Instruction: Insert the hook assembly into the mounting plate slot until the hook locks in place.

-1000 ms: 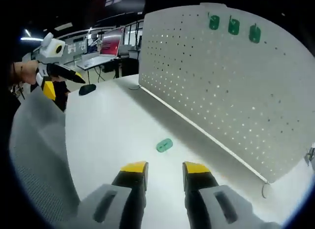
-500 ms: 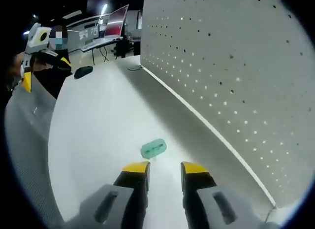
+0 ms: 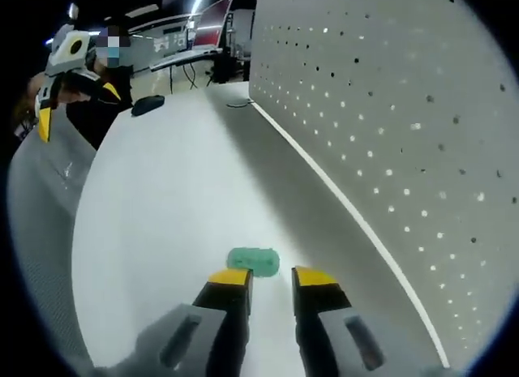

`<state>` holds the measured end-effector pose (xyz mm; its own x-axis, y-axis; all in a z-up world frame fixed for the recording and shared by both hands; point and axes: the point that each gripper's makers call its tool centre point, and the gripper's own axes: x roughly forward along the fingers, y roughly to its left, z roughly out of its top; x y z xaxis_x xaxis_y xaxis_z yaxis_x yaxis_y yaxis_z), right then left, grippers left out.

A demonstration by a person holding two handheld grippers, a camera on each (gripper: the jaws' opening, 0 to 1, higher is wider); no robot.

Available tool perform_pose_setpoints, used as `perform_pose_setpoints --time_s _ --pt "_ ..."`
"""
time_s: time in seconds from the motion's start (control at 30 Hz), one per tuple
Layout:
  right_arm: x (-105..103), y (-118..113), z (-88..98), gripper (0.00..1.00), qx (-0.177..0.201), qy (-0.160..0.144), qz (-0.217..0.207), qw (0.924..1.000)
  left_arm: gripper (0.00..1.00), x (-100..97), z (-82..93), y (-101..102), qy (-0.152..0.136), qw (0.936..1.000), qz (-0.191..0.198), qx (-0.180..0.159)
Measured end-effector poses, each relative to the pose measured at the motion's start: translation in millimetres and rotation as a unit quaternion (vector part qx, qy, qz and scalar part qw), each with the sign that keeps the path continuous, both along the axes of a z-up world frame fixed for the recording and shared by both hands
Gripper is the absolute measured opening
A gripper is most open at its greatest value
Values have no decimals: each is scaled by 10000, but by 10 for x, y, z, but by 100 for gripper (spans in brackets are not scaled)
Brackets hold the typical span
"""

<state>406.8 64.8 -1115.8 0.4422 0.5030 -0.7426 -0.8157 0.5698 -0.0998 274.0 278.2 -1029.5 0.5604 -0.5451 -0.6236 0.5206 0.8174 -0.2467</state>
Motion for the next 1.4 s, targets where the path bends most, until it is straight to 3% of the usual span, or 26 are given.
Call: perform_pose_setpoints --time_s 0.27,0.37,0.63,0.73,0.83,1.03,1.1,1.4 --pt "15 252 62 13 27 -153 382 9991 94 -7 -11 44 23 10000 25 30" --pt "41 319 56 3 -59 -172 546 9983 94 -20 -17 44 49 10000 -2 41" --pt "86 305 109 0 -148 -236 351 9990 96 -21 18 77 -28 10000 85 39" --pt "180 324 334 0 304 -580 -106 9978 96 -19 39 77 -57 9999 100 12" --pt "245 342 559 0 786 -618 -620 9931 96 -14 67 71 -86 9999 86 11" --pt "290 410 901 0 1291 -829 -995 9831 96 62 189 53 -262 9996 58 -18" --pt "312 405 1070 0 1539 -1086 -1223 9745 96 88 231 47 -319 9995 43 -28" --pt "38 610 1530 0 2544 -990 -1657 9476 99 219 497 -18 -647 9978 -15 -131"
